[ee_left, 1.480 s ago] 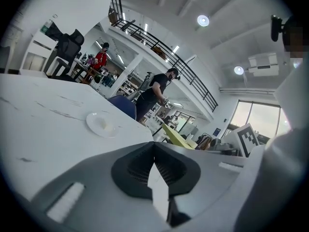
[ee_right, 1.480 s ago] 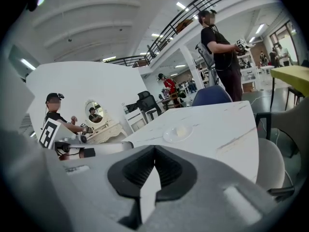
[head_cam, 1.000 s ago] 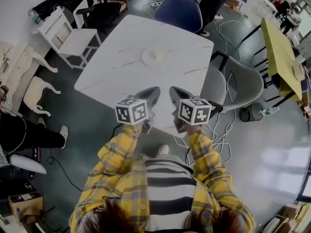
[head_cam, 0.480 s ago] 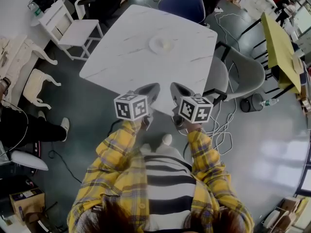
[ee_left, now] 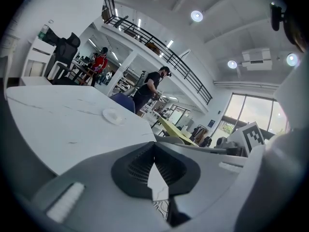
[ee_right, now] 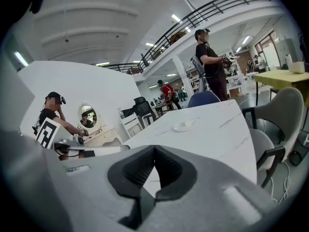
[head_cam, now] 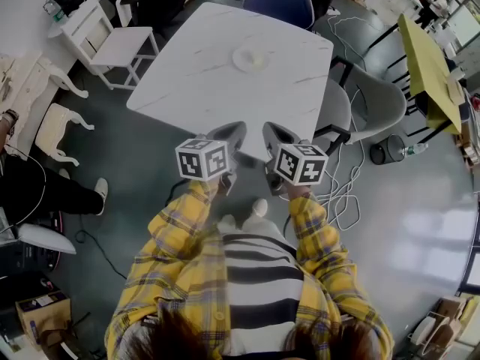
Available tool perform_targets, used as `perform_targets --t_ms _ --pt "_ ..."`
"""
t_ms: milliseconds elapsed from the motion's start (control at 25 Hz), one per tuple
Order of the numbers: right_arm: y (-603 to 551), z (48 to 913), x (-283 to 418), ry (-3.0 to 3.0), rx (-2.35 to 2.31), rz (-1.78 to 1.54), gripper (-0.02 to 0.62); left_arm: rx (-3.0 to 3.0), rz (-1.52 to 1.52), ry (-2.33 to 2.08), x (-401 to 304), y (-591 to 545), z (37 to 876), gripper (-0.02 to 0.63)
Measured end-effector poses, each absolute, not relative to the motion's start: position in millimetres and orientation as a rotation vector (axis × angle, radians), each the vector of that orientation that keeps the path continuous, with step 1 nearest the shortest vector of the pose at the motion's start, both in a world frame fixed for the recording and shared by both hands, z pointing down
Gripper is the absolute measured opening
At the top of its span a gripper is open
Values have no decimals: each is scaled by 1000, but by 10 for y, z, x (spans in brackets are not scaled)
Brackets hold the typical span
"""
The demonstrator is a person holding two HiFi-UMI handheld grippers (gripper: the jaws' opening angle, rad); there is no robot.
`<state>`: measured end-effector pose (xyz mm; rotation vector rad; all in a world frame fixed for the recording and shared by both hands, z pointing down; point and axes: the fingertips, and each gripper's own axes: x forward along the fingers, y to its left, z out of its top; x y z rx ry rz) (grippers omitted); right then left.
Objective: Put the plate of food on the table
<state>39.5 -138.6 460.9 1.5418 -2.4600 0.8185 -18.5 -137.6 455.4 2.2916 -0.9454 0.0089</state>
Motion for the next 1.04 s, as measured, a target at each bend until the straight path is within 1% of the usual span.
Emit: perform_targets --t_ms 320,600,1040 --pt "-1227 4569 423 -2448 1600 818 -3 2309 14 -916 -171 -1240 4529 -2" --pt "-1128 4698 390 -2427 1591 854 -3 2309 37 -883 -151 -1180 4586 -2" --pt "-1171 4701 407 -2407 1578 860 -3 2299 45 -850 -96 -1219 4592 -2"
